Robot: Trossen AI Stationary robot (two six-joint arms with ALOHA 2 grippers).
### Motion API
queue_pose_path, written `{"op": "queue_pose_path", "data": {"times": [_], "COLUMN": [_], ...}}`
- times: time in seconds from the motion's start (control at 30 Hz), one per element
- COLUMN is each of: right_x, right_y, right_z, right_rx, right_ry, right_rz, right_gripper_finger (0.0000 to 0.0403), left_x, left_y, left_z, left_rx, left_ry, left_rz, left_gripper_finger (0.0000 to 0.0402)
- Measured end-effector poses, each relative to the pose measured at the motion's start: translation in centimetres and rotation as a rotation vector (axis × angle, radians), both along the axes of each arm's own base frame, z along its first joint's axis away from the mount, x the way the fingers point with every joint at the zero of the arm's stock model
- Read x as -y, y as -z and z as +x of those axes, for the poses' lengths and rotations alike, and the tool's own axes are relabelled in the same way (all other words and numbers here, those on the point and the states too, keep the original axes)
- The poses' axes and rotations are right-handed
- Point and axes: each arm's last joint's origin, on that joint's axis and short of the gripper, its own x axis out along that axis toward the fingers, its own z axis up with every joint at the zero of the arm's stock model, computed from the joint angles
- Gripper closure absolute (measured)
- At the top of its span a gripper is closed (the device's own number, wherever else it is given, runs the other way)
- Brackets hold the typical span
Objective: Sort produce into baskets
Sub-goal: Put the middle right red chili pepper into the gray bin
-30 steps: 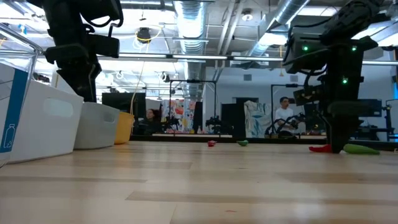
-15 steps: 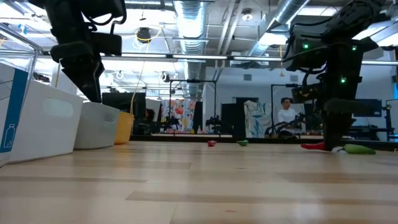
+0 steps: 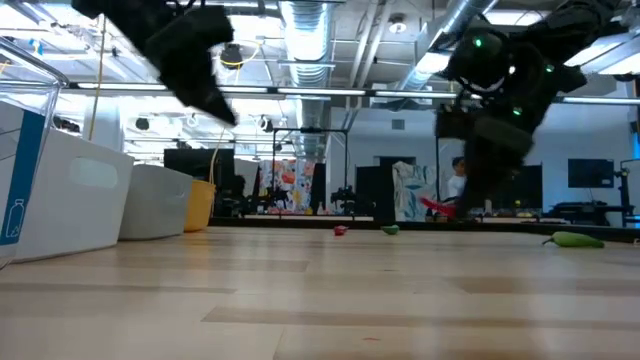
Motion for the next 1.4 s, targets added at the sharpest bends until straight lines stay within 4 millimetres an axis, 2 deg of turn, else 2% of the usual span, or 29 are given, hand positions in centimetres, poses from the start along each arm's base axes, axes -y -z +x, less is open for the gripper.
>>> {"op": "queue_pose_path", "data": {"times": [0.27, 0.47, 0.63, 0.93, 1.23, 1.4], "right_x": [0.2, 0.3, 0.3, 0.3, 0.3, 0.3], "right_y": [-2.4, -3.8, -4.3, -4.3, -4.6, -4.7], "right_z": [2.6, 3.5, 3.7, 3.7, 3.8, 3.9], "right_rx": [0.342, 0.503, 0.548, 0.552, 0.579, 0.593], "right_ry": [-0.11, -0.17, -0.191, -0.192, -0.192, -0.203], "right_rz": [-0.122, -0.218, -0.257, -0.259, -0.267, -0.285], "right_gripper_finger": [0.0349, 0.0349, 0.0349, 0.0349, 0.0349, 0.0349], "left_x": [0.0, 0.0, 0.0, 0.0, 0.0, -0.1], "left_y": [-2.4, -2.1, 0.0, 3.0, 3.4, 3.1], "left_z": [1.7, 3.8, 6.3, 10.0, 12.4, 12.6], "left_rx": [0.275, 0.375, 0.378, 0.516, 0.512, 0.514], "left_ry": [0.075, 0.083, 0.121, 0.133, 0.139, 0.147], "left_rz": [0.093, 0.116, 0.181, 0.248, 0.268, 0.292], "left_gripper_finger": [0.0227, 0.0227, 0.0227, 0.0227, 0.0227, 0.0228]}}
